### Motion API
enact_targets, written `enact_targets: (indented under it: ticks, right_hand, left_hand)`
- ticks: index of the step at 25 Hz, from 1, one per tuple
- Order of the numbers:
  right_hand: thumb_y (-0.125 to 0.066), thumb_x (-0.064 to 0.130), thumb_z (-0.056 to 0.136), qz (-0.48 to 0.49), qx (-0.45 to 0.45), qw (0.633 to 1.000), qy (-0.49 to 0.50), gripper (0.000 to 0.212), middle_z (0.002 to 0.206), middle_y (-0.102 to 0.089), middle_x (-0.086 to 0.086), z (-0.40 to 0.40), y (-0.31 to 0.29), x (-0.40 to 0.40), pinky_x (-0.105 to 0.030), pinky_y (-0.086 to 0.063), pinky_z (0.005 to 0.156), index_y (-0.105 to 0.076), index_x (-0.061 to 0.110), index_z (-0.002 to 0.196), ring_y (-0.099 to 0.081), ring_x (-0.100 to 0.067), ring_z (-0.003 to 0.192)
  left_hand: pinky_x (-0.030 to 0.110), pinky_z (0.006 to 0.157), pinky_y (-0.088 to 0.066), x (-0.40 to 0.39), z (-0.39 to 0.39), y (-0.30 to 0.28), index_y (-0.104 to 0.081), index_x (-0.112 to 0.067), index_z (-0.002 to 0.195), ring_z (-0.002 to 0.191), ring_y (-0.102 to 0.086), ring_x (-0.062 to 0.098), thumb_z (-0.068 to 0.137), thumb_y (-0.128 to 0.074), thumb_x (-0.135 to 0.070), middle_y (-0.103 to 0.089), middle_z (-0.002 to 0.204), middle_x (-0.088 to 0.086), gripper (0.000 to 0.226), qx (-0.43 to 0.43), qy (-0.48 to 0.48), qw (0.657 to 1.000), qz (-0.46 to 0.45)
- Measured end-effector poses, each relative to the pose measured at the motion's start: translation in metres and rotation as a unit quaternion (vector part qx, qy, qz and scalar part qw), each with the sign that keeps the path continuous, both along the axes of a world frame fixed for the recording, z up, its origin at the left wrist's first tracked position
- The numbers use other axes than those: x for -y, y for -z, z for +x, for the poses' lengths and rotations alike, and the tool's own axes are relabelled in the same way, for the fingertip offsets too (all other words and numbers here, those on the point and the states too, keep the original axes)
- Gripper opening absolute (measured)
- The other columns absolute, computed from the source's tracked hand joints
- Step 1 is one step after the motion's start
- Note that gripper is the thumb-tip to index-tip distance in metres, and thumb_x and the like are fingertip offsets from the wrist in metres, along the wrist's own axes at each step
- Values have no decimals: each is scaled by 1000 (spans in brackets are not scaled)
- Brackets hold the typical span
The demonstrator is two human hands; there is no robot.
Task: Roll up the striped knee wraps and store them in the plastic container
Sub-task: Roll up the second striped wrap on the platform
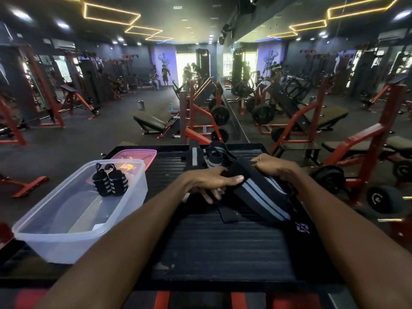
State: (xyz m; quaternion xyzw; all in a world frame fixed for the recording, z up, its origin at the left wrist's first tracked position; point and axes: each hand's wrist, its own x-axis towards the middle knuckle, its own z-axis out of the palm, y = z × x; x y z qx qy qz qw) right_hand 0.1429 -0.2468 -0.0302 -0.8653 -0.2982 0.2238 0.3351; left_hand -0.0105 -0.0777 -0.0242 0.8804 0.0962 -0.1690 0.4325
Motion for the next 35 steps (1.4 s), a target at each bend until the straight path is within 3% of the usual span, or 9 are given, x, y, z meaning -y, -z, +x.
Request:
enact_targets:
  ticks: [5,10,12,15,18,22,26,31,35]
  right_hand:
    - [-56,17,92,-31,-23,999,-14,24,94,-78,-10,-13,4,-12,-39,-59,77,-77,5,96,-74,-27,86]
    - [-75,16,71,-38,-121,988,-85,17,86,-72,-15,-21,0,-20,-43,-57,76,-69,9,85,-69,-31,78]
    - [-79,19,71,-84,-125,980,-134,24,61,-57,-7,-22,-4,-22,-34,-48,52,-56,14,68,-54,-22,54]
    - [-73,14,86,-128,-147,967,-161,40,51,-35,0,-24,-9,-29,-22,-29,43,-41,19,64,-32,-14,42]
    - [-74,17,88,-187,-156,951,-190,29,58,-48,-2,-27,-16,-41,-25,-41,50,-53,16,67,-43,-15,48]
    - [-70,22,91,-234,-81,961,-123,14,83,-77,-9,-26,-27,-54,-32,-57,62,-71,11,100,-70,-23,67]
    - [-59,13,85,11,126,991,45,9,85,-72,-12,-6,-8,-82,-30,-53,55,-64,12,92,-67,-23,65]
    - [-63,26,77,-136,258,955,-51,52,129,-49,-15,4,26,-113,-47,-48,100,-55,26,128,-52,-36,115]
    - [-70,31,82,-75,301,950,36,19,123,-40,-12,-8,18,-108,-48,-50,97,-64,15,90,-51,-34,110]
  left_hand:
    - [50,78,-61,11,9,18,-52,-18,128,98,-72,28,84,-67,-57,-70,115,7,60,62,-118,980,-150]
    - [41,68,-56,-8,0,7,-67,-22,83,79,-66,25,76,-60,-38,-70,84,5,19,77,-202,973,-75]
    - [41,72,-49,-26,0,9,-66,-26,66,76,-60,26,62,-58,-45,-67,83,6,21,60,-214,973,-66]
    - [41,90,-50,-46,1,14,-75,-24,89,91,-71,26,65,-62,-66,-76,97,3,50,37,-181,981,-66]
    - [41,89,-55,-59,-3,15,-74,-20,99,90,-72,24,59,-68,-68,-76,98,2,63,33,-185,982,18]
    - [25,53,-41,-68,-21,-2,-61,-16,72,60,-57,18,83,-51,-33,-62,71,3,23,14,-163,973,163]
    - [23,47,-43,-65,-27,-16,-50,-17,70,58,-55,19,94,-48,-19,-58,74,6,25,-13,-113,964,241]
    - [33,77,-50,-71,-14,-21,-62,-6,104,97,-64,32,86,-52,-25,-64,113,17,29,48,-123,947,293]
    - [37,82,-52,-73,0,-19,-65,-11,113,102,-63,35,84,-53,-26,-62,115,15,34,109,-150,943,278]
